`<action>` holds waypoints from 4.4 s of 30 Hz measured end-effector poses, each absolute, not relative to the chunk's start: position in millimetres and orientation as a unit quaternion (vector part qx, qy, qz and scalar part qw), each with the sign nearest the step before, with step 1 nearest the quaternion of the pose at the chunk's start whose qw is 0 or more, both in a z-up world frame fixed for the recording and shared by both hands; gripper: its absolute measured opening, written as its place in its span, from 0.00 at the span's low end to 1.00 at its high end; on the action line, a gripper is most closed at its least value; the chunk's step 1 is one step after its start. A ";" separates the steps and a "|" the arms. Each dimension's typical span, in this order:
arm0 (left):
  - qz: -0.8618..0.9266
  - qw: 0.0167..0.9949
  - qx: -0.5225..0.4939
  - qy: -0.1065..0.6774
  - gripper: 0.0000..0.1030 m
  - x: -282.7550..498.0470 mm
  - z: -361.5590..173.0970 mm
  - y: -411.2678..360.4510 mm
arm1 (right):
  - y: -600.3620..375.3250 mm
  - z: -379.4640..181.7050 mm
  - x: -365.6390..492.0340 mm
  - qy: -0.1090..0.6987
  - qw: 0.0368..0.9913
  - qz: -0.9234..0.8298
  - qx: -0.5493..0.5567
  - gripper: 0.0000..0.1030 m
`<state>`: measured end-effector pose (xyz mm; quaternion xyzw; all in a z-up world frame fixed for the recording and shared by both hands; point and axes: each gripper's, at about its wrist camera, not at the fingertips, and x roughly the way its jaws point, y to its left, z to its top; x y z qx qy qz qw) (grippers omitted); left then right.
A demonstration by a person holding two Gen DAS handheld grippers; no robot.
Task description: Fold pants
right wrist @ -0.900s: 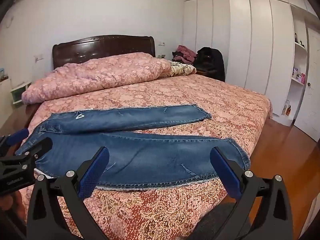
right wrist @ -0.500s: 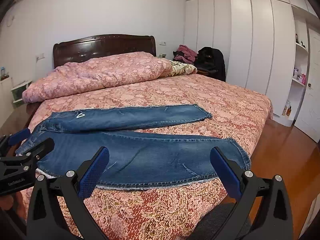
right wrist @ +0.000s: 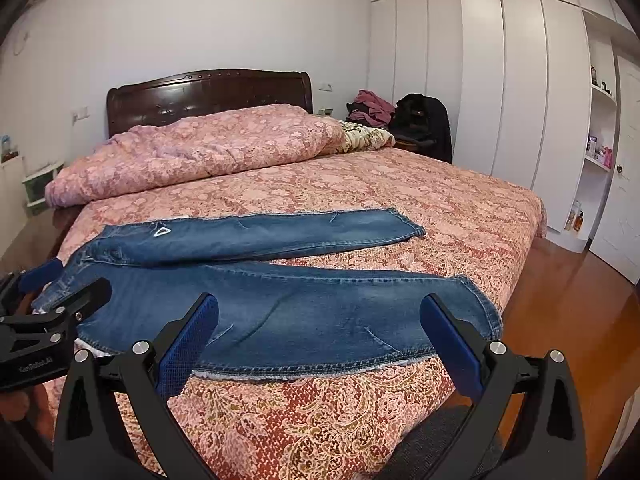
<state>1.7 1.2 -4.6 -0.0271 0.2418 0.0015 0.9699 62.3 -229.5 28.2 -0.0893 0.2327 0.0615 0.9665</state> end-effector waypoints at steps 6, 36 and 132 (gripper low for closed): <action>0.001 0.969 -0.027 0.244 0.98 1.4 -4.9 1.6 | -228.8 28.4 62.0 0.233 0.966 0.061 -0.090 0.97; 0.000 0.961 -0.023 0.276 0.98 9.9 -10.8 3.8 | -232.9 24.7 68.6 0.261 0.961 0.059 -0.065 0.97; 0.125 0.728 -0.307 0.600 0.11 362.4 -144.2 385.0 | -328.8 -74.0 658.4 0.610 0.792 0.019 0.009 0.29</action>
